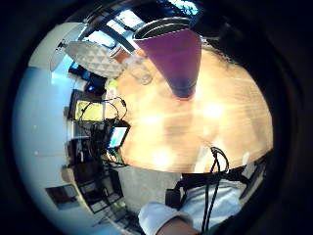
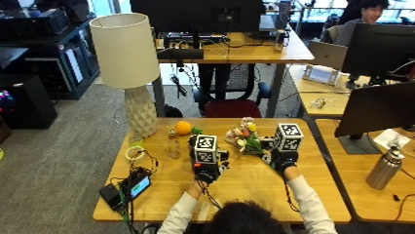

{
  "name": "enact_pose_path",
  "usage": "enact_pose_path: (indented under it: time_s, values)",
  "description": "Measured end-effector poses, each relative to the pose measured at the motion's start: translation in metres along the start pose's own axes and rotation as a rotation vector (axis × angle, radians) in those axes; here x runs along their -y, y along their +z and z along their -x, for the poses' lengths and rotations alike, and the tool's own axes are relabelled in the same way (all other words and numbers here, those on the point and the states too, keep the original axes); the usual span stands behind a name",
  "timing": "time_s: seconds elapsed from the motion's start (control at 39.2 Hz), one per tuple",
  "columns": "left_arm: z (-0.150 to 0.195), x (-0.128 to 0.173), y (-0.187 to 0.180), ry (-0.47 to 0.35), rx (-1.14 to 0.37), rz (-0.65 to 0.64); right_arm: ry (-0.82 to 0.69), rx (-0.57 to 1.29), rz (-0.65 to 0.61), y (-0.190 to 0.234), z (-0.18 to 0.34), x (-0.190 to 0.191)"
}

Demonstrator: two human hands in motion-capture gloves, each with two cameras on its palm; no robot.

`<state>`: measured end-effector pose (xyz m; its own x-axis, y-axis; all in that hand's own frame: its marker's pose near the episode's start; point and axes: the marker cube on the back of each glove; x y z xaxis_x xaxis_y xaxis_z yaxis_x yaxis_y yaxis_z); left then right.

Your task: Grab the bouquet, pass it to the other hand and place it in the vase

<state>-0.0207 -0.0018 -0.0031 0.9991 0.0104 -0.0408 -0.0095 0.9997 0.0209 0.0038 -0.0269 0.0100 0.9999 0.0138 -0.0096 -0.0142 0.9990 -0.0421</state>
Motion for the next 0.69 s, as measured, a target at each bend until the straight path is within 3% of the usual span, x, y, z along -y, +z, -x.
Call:
enact_pose_path:
  time_s: [0.23,0.54,0.69]
  values:
    - [-0.010,-0.003,0.001,0.036,-0.024,0.008,0.138,0.062,0.033,0.006,-0.042,0.022]
    - [-0.013,0.001,0.008,0.042,-0.042,0.029,0.364,0.122,0.110,0.066,-0.117,0.059]
    - [-0.015,-0.001,0.008,0.042,-0.039,0.036,0.407,0.166,0.267,0.070,-0.089,0.007]
